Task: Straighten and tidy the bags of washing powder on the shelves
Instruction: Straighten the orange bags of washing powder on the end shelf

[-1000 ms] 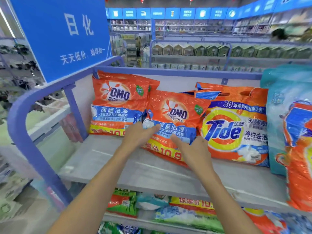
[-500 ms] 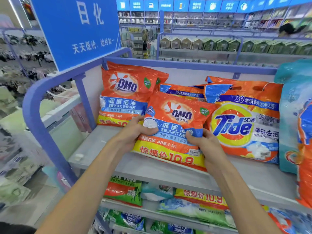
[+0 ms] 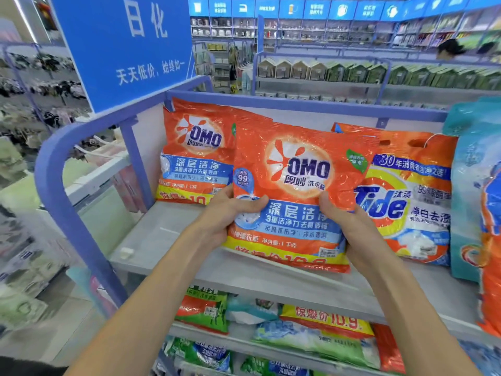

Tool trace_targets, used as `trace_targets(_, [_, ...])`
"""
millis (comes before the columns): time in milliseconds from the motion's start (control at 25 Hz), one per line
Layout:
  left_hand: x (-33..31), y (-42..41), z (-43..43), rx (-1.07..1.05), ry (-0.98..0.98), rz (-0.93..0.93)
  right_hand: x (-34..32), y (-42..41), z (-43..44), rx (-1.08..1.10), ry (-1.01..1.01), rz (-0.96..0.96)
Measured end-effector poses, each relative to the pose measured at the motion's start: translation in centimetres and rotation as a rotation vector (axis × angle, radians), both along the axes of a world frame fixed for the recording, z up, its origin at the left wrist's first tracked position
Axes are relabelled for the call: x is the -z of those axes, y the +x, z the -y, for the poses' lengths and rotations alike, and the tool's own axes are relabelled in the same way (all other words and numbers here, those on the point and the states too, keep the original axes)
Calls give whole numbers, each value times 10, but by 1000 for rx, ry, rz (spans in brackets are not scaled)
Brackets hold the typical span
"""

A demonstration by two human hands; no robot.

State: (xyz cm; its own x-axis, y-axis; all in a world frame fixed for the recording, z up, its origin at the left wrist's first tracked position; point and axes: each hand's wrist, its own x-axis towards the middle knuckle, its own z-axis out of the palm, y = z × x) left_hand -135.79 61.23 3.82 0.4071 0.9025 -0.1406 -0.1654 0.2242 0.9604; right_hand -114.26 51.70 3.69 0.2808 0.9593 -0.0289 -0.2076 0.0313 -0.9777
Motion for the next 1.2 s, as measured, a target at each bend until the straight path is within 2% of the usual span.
trace_targets(160, [1, -23, -18, -172, 15, 55, -9, -33, -29, -17, -4, -110])
trace_targets(360, [-13, -82, -66, -371, 62, -10, -15, -97, -94, -74, -24, -255])
trace_targets(520, [-7, -121, -96, -500, 144, -108, -9, -139, -140, -146, -84, -214])
trace_targets(720, [16, -128, -102, -592, 233, -183, -1, -140, -152, -199, -190, -89])
trace_targets(960, [12, -116, -92, -719, 354, -298, -1, -135, -144, -155, -174, -135])
trace_targets(1040, [10, -119, -84, -745, 397, -323, -9, -128, -131, -147, -154, -28])
trace_targets(1200, [17, -121, -62, -607, 431, -406, 5, -112, -101, -181, -75, 332])
